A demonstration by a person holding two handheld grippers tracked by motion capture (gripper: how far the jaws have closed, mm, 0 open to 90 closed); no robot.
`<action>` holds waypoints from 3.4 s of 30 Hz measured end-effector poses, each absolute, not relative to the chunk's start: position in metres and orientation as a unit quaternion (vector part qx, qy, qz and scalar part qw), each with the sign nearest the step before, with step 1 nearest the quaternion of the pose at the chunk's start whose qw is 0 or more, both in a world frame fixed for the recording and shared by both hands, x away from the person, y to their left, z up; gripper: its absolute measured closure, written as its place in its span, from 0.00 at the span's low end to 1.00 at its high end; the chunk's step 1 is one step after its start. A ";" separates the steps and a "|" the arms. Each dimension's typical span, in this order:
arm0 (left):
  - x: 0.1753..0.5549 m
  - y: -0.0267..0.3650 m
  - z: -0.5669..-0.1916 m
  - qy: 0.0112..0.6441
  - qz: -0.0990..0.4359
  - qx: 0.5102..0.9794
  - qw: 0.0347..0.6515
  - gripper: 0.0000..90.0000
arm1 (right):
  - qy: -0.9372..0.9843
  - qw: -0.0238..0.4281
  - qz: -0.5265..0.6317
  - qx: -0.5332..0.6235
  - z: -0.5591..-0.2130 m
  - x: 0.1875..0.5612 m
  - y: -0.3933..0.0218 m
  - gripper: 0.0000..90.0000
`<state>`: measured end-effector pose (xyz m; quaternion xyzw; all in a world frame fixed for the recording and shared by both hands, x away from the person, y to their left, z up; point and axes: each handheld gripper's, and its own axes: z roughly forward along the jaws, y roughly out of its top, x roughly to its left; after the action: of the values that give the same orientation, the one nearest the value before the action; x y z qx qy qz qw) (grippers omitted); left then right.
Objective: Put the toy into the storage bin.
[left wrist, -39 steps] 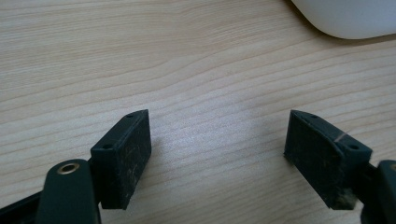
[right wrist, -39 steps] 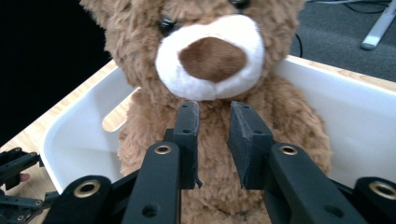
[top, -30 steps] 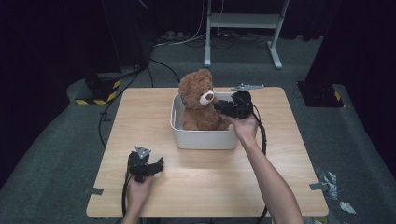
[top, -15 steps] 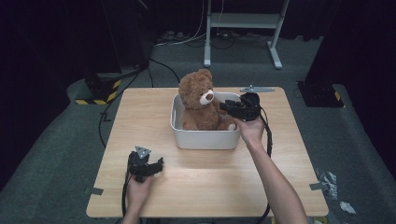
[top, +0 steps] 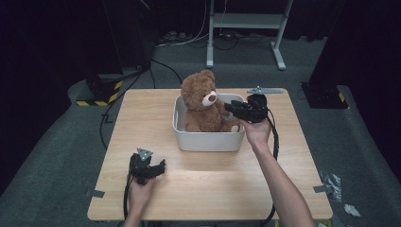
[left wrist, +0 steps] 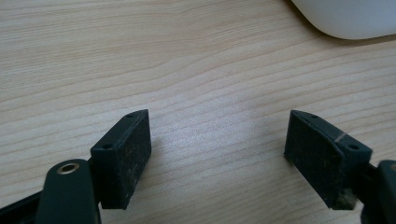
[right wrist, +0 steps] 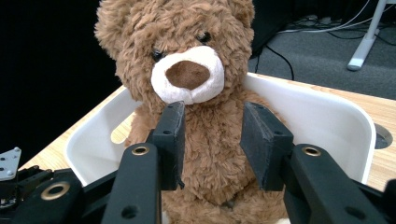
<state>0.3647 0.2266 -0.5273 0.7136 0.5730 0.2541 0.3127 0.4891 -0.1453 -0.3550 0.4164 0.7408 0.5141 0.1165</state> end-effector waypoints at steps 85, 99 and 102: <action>0.365 0.226 -0.527 0.570 0.253 0.716 0.314 0.25 | 0.709 0.137 0.548 0.423 -0.354 0.446 -0.208 0.63; 0.365 0.226 -0.528 0.571 0.254 0.714 0.316 0.25 | 0.702 0.138 0.554 0.425 -0.359 0.435 -0.221 0.61; 0.365 0.226 -0.528 0.571 0.254 0.714 0.316 0.25 | 0.700 0.138 0.556 0.427 -0.359 0.433 -0.224 0.61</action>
<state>0.3648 0.2258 -0.5276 0.7136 0.5714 0.2536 0.3161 0.4332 -0.2236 -0.3592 0.4274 0.6997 0.5557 0.1379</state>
